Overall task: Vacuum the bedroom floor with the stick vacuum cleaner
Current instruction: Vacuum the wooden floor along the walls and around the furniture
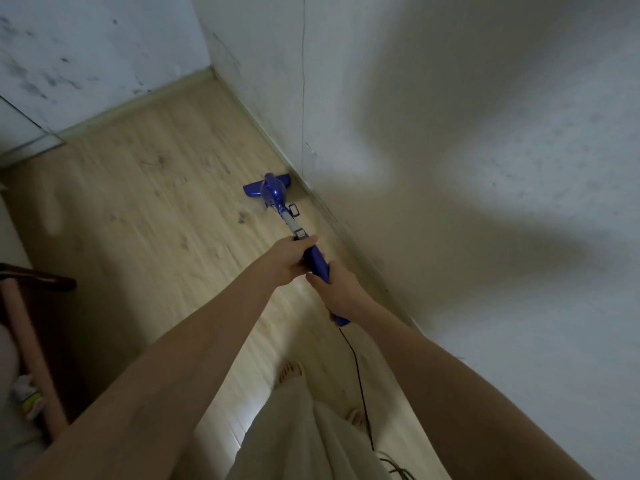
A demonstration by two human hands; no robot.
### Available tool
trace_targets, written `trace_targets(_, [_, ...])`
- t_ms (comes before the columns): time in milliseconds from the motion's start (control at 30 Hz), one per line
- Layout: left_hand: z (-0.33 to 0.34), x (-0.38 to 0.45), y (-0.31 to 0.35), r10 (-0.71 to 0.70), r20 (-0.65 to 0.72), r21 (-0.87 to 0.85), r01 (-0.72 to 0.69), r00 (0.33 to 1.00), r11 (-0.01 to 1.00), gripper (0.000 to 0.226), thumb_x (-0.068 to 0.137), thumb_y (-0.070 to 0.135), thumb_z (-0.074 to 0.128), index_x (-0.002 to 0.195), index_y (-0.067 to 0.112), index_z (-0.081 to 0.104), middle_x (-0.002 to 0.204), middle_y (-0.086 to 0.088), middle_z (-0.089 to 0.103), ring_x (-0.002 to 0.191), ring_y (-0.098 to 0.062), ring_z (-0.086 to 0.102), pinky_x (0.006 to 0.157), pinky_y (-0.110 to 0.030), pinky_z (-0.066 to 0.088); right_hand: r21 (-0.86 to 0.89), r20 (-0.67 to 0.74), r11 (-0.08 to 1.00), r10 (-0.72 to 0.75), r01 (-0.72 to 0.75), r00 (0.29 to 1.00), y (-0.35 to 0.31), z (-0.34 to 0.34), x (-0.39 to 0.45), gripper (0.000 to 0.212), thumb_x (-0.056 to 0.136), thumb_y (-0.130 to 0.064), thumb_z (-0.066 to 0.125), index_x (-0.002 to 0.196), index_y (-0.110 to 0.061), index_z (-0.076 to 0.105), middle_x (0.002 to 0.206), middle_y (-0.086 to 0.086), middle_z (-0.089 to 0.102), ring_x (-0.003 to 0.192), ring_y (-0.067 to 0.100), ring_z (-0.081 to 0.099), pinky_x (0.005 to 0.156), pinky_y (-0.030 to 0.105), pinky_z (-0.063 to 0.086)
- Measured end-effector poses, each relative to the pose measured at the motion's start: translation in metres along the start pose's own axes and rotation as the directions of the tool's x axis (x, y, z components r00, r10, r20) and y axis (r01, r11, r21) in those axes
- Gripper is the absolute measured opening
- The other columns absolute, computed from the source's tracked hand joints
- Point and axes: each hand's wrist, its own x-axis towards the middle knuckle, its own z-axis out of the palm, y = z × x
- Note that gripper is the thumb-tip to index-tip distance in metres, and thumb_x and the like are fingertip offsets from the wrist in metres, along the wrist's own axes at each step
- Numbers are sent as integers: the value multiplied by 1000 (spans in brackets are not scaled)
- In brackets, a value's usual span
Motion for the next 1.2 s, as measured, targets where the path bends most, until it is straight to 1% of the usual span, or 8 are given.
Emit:
trace_targets(233, [7,-20,-10,-12,36,-18,13,999,1000,34,97,13,55,126,-2,47,109,-19,57,95,-29,61,82,-38,49,-20,-38,1000,20,-21,999,11,2,-19,30,101,-37,45,118,-13,42,86,10,55,49,17,53,46,30,50])
trace_targets(500, [39,-76,-57,-71,56,-23,73,996,997,32,95,12,57,123,0,46,117,-25,56,87,-28,63,67,-35,52,-28,7,999,36,-36,999,50,-6,-92,30,101,-34,45,122,-13,41,84,8,55,50,15,53,44,27,47])
trace_targets(700, [69,-120,-93,-88,77,50,84,993,995,11,96,14,56,101,4,52,101,-19,62,98,-29,62,93,-40,51,-95,1,993,-71,71,997,81,-20,-155,22,99,-29,44,80,-18,40,67,3,50,45,14,49,43,25,41])
trace_targets(867, [93,-154,-118,-87,86,33,84,993,996,12,94,14,59,95,4,52,108,-17,57,102,-27,60,77,-36,57,-194,10,978,-81,81,997,96,-38,-203,28,100,-31,46,74,-19,41,62,-1,47,47,11,44,48,23,36])
trace_targets(933, [105,-167,-123,-84,107,3,84,991,996,14,95,15,58,94,2,51,95,-14,57,89,-24,62,70,-36,60,-142,58,988,-44,52,997,97,-50,-222,25,102,-31,44,83,-14,44,60,2,47,41,11,44,40,22,40])
trace_targets(1033, [125,-184,-127,-68,107,-21,71,992,997,18,98,16,52,85,3,49,79,-10,49,70,-20,56,75,-40,56,-149,81,989,35,-22,996,95,-67,-245,27,102,-29,45,106,-2,49,61,8,49,36,14,45,34,20,40])
trace_targets(1133, [138,-192,-131,-75,116,-36,80,990,996,20,98,17,52,85,3,49,80,-10,49,60,-19,59,47,-29,56,-225,98,973,71,-48,993,95,-81,-257,37,100,-33,47,115,1,50,61,9,49,40,16,46,35,21,41])
trace_targets(1200, [143,-193,-134,-76,117,-37,81,990,996,19,98,18,52,87,3,50,82,-11,51,62,-19,60,40,-28,53,-251,111,967,73,-43,991,99,-88,-260,39,100,-35,47,114,1,51,62,9,50,39,16,47,37,22,43])
